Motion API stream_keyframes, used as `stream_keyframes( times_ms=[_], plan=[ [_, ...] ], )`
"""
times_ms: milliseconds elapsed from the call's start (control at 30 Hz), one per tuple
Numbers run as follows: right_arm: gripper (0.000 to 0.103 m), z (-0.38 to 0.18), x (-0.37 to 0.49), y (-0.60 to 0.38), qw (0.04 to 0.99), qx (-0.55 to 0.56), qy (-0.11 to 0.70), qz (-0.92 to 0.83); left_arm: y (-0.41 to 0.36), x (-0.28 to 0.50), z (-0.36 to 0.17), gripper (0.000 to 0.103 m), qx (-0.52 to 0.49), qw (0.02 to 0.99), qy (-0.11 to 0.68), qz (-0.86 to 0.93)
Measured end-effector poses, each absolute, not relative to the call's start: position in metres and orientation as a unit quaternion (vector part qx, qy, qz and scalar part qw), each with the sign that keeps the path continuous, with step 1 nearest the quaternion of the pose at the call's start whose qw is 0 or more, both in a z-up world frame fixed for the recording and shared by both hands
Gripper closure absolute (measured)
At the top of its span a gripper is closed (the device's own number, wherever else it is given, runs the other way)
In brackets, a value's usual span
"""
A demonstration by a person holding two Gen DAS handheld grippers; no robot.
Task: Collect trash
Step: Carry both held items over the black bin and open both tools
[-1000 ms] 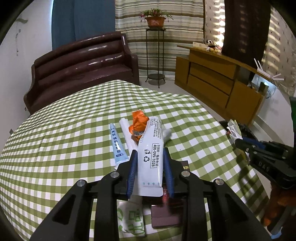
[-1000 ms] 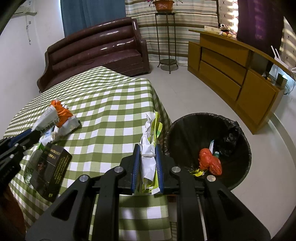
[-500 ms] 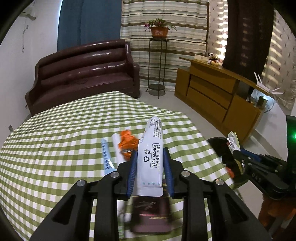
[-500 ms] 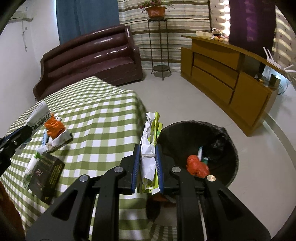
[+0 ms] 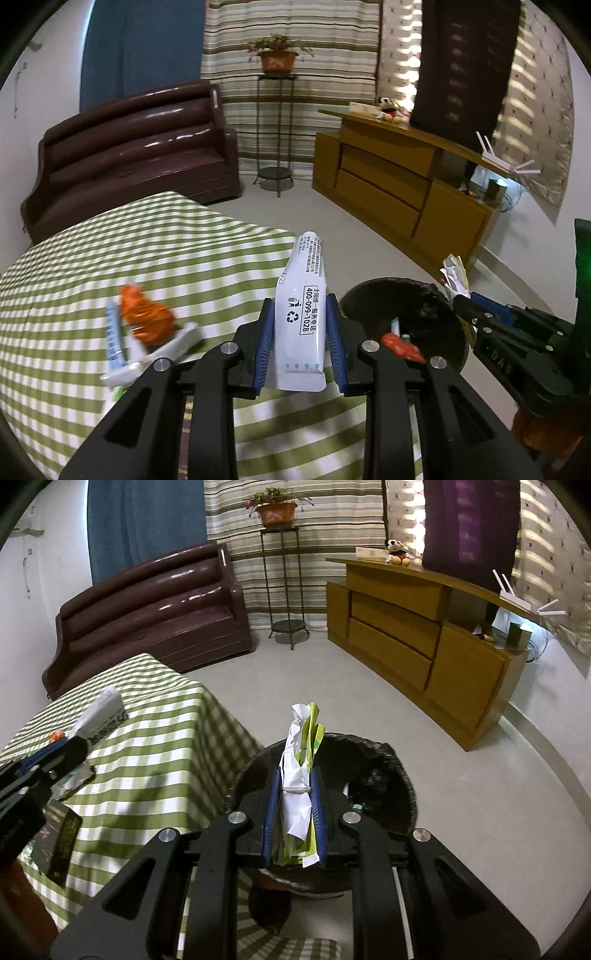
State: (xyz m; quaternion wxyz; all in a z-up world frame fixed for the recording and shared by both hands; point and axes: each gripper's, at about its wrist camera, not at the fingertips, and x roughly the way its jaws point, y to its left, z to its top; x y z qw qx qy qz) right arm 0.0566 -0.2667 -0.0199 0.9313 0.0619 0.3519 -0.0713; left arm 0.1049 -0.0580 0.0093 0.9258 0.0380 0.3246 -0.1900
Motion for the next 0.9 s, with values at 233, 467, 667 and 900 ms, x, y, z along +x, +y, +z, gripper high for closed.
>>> stream_keyframes(
  times_ms=[233, 467, 667, 900],
  plan=[
    [0.086, -0.028, 0.062, -0.288, 0.929, 0.068, 0.353, -0.081, -0.097, 0.114, -0.001, 0.075, 0.054, 0.92, 0.331, -0.204],
    [0.086, -0.033, 0.065, -0.3, 0.929, 0.072, 0.353, -0.084, -0.12, 0.123, -0.012, 0.075, 0.069, 0.915, 0.339, -0.207],
    [0.086, -0.039, 0.068, -0.309, 0.928, 0.079, 0.355, -0.085, -0.132, 0.129, -0.018, 0.074, 0.078, 0.912, 0.348, -0.202],
    [0.086, -0.042, 0.072, -0.316, 0.926, 0.085, 0.356, -0.089, -0.146, 0.136, -0.023, 0.074, 0.088, 0.91, 0.354, -0.198]
  ],
)
